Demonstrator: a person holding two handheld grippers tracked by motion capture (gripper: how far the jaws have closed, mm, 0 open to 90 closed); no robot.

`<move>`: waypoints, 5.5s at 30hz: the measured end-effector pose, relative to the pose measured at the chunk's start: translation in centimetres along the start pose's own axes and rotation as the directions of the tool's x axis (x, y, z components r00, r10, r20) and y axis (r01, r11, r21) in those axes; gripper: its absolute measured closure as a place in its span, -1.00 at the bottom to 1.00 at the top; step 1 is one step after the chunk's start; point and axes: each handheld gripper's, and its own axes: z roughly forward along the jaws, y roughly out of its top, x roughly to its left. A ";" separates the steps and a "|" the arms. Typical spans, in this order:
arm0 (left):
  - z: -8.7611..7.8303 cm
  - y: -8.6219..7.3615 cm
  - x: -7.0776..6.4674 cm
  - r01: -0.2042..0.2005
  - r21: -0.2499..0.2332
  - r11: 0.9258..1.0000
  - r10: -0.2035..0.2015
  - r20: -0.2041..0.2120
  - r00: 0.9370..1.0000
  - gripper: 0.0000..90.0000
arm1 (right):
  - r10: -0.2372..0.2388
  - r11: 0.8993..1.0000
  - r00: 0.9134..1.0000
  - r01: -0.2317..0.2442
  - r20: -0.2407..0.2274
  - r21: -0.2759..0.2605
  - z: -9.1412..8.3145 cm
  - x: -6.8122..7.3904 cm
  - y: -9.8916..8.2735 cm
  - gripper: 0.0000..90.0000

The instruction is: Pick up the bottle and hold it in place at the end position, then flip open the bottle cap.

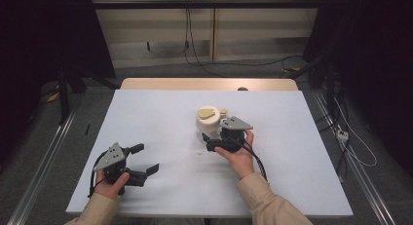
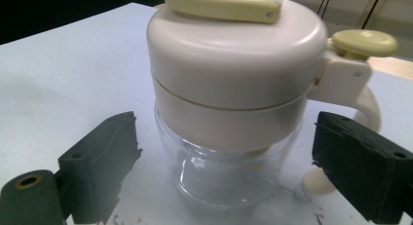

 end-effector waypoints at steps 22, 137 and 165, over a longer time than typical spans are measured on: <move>0.3 0.2 0.3 0.042 0.000 0.999 -0.042 0.016 0.999 -0.90 | 0.072 0.997 0.996 -0.071 -0.061 0.014 -4.2 -1.9 1.6 -0.35; 14.6 10.5 1.7 0.020 0.229 0.973 -0.039 0.077 0.996 1.00 | -0.026 0.999 0.995 0.022 -0.093 -0.047 -1.9 -2.0 4.6 1.00; 15.4 11.4 1.7 0.027 0.241 0.970 -0.046 0.075 0.996 1.00 | -0.025 0.998 0.995 0.020 -0.095 -0.055 -1.8 -2.1 4.5 1.00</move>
